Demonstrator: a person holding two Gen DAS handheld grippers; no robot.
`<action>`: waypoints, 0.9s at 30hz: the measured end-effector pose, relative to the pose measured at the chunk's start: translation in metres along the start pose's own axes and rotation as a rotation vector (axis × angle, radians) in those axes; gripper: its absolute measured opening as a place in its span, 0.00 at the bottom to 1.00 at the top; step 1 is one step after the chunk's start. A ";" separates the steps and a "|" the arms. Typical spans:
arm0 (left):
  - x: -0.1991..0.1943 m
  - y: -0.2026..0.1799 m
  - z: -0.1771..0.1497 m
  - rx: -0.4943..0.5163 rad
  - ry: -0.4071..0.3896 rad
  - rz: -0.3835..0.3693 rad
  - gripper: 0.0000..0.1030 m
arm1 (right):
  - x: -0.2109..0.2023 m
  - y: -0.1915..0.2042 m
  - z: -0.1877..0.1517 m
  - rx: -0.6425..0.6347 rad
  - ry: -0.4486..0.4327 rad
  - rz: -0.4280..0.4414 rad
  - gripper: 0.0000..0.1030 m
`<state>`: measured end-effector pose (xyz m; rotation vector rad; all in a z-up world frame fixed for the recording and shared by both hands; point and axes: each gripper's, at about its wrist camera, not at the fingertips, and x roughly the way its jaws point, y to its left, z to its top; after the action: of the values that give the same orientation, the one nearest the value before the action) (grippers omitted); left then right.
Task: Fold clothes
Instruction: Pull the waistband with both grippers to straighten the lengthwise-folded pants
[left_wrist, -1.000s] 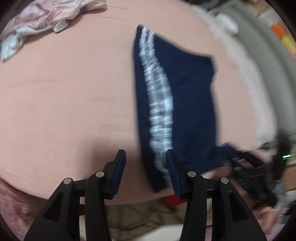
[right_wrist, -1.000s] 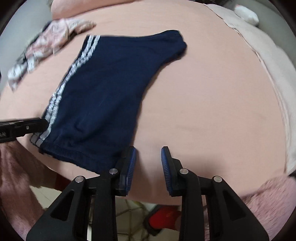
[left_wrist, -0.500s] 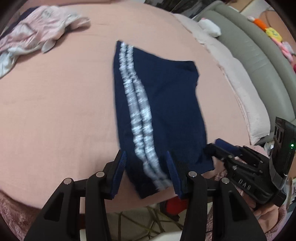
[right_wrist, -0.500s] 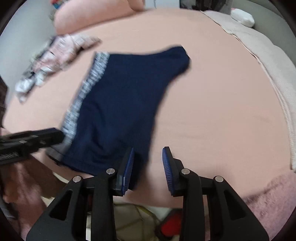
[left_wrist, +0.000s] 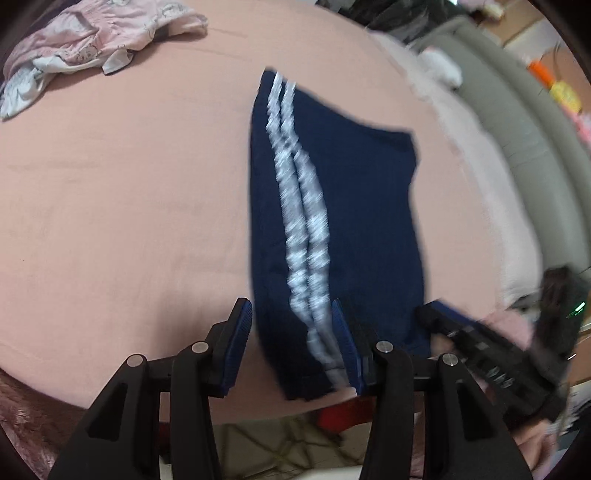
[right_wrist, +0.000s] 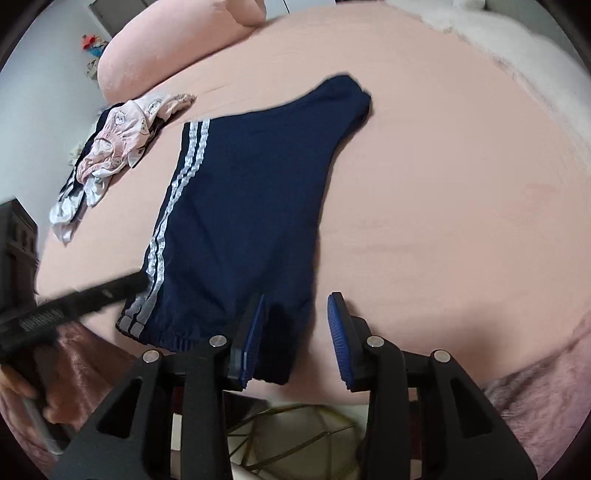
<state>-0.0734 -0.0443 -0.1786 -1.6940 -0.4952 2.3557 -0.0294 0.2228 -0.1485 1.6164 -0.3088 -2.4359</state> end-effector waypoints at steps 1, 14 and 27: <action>0.003 0.000 -0.001 0.006 0.010 0.009 0.46 | 0.003 0.000 -0.001 -0.021 0.012 -0.022 0.34; 0.010 0.012 0.009 -0.021 0.011 -0.028 0.46 | 0.009 -0.007 -0.003 -0.031 0.030 -0.036 0.35; 0.002 0.023 0.008 -0.067 0.011 -0.059 0.44 | 0.004 -0.003 -0.010 -0.064 0.045 -0.032 0.36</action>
<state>-0.0811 -0.0664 -0.1863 -1.6951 -0.6205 2.3120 -0.0223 0.2237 -0.1565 1.6587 -0.1975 -2.4036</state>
